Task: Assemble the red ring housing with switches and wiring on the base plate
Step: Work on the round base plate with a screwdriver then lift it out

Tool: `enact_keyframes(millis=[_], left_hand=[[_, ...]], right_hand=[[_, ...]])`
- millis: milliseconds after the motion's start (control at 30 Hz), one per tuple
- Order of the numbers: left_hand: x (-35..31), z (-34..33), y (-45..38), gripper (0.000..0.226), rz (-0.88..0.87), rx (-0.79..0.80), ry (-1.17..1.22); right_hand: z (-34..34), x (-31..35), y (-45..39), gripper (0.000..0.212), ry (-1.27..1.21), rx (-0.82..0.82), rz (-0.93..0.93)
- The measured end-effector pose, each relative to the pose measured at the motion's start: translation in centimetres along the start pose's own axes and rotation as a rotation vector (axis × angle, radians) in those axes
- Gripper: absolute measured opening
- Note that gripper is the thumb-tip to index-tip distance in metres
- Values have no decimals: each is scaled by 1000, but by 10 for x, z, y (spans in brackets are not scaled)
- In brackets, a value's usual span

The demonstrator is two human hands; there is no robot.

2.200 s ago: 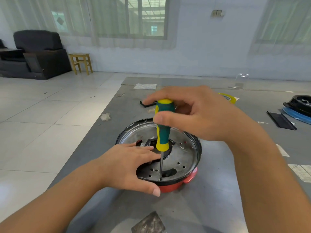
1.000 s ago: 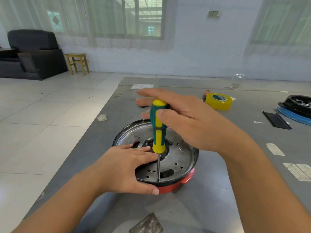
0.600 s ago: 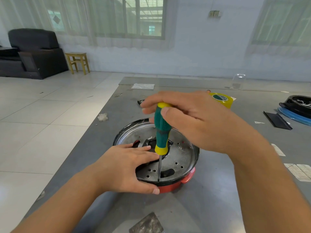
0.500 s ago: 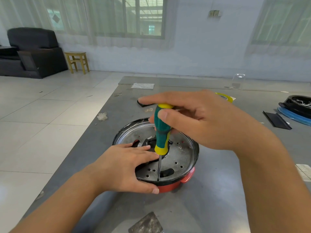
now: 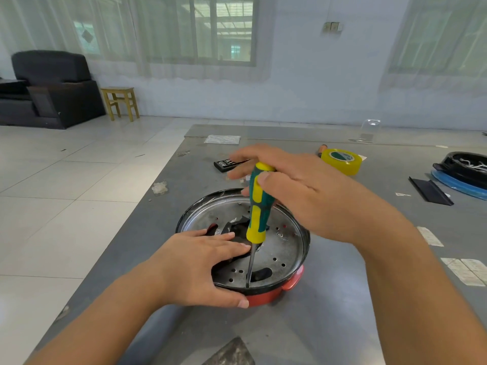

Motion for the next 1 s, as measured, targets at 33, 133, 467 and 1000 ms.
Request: enact_keyframes(millis=[33,133,467,1000], left_hand=[[0,0,0,108,0,-4,4],[0,1,0,105,-8,-24,9],[0,3,2,102,-3,-55,6],[-1,2,2,102,-6,-49,-18]], right_hand=[[1,-1,1,45,-89,28,-3],[4,4,4,37,-85,25,64],[9,16,3,31,268,-194,158],[8,24,6,22,242,-104,133]])
Point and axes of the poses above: each hand's wrist, its own y-axis away from the middle knuckle, its own z-axis out of the back of the hand, x = y × z, the point moved 7 cm from there along -y, towards the middle knuckle, and after that the axes turned 3 degrees about -y, right-handed, at the moved point
